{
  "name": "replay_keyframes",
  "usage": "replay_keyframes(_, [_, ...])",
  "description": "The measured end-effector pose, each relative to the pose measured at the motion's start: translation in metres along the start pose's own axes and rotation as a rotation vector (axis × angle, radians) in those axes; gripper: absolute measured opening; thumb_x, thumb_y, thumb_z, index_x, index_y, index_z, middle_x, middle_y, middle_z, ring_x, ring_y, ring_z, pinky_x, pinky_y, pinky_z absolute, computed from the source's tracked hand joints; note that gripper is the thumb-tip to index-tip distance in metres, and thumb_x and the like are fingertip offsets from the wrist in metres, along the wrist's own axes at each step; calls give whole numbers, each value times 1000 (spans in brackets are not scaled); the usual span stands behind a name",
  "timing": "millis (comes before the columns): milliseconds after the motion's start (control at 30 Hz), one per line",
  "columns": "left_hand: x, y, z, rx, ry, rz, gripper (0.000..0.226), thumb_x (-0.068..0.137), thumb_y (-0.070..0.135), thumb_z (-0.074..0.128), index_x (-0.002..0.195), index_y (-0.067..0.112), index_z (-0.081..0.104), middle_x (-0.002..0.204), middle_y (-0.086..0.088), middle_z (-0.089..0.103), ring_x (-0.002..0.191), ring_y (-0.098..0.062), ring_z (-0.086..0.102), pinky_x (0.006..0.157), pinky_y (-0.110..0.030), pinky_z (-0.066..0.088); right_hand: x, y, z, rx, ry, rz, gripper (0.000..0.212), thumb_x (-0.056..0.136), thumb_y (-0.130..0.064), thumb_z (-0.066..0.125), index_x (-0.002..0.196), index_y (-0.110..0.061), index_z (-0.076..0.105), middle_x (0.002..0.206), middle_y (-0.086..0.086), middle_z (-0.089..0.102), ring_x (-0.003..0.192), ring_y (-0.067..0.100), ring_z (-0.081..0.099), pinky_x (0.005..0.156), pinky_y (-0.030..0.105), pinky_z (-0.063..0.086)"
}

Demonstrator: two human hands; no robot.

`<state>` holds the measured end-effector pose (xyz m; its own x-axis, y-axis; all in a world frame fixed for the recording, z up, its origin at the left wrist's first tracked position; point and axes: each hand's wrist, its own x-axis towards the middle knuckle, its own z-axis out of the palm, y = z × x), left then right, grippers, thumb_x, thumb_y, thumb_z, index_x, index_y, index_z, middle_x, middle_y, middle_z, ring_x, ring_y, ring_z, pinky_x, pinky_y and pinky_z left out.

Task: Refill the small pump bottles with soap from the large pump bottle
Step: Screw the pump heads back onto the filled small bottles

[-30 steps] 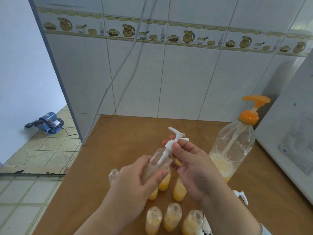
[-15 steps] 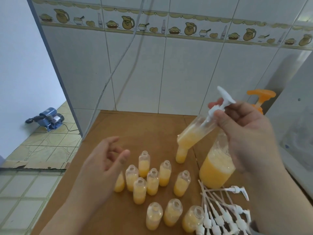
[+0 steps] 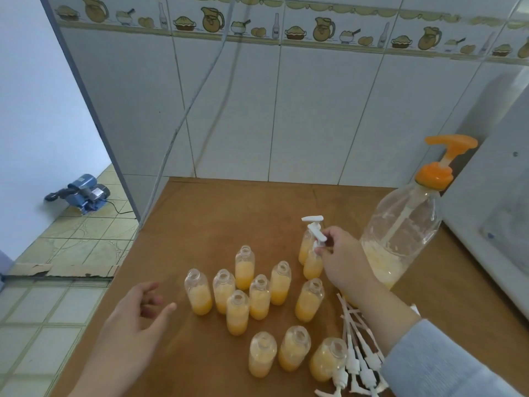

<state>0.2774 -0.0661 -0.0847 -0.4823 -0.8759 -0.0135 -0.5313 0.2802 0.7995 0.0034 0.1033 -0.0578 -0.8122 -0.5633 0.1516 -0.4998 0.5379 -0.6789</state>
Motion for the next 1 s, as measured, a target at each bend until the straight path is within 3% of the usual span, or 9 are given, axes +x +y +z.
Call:
replay_keyframes(167, [-6,-3,-2,33,-33,-28,36,79,17,74,109,25,56,88,5,63,83,-14,61,76,-36,45,8,10,6,22,45,40,13,94,-11,53,103,-19,55,98,3,60,83,14,52,63,17,36])
replay_keyframes(300, [-9,-5,-3,48,-47,-43,35,79,17,73,108,24,55,87,5,63,83,-14,61,76,-36,45,-1,6,-6,-2,59,34,41,95,-16,53,135,-13,46,125,1,53,112,14,52,95,27,44])
replay_keyframes(400, [-8,-7,-4,56,-40,-57,36,78,17,74,107,24,55,87,5,64,83,-15,62,79,-39,47,-25,3,-31,-52,67,-150,37,90,-13,58,125,-24,53,109,-16,54,98,-2,52,84,7,41])
replay_keyframes(533, [-6,-13,-7,48,-11,-69,34,78,17,74,107,25,57,87,5,64,81,-16,62,81,-41,47,-69,20,-56,-308,-251,-240,35,88,-13,57,97,-46,50,95,-26,52,92,-9,50,78,4,39])
replay_keyframes(633, [-6,-14,-8,52,-6,-72,35,79,19,74,107,26,56,88,7,64,76,-8,60,82,-39,46,-88,48,-46,-389,-606,-242,36,85,-21,58,105,-48,46,107,-28,42,107,-7,44,89,8,33])
replay_keyframes(733, [-5,-14,-8,47,-29,-84,36,79,18,73,109,25,55,89,6,64,83,-13,61,84,-41,46,-94,74,-22,-464,-754,-234,37,90,-23,54,119,-44,44,127,-15,45,127,2,38,94,5,19])
replay_keyframes(833, [-4,-15,-6,56,-45,-73,36,79,18,74,110,24,56,89,6,64,84,-15,61,84,-40,46,-103,93,-7,-581,-665,-247,42,54,-49,78,93,-50,62,94,-23,65,88,-9,59,80,1,36])
replay_keyframes(900, [-3,-16,-4,55,-58,-61,36,79,17,74,110,22,57,88,5,64,84,-16,61,82,-38,45,-106,103,0,-615,-529,-279,47,31,-65,58,77,-54,57,73,-34,58,66,-16,51,68,1,38])
replay_keyframes(1000, [-1,-18,2,24,-82,-62,35,79,15,73,110,20,58,89,4,64,83,-17,61,78,-34,43,-120,100,2,-596,-468,-311,36,39,-60,43,67,-53,64,78,-33,53,71,-9,45,66,4,37])
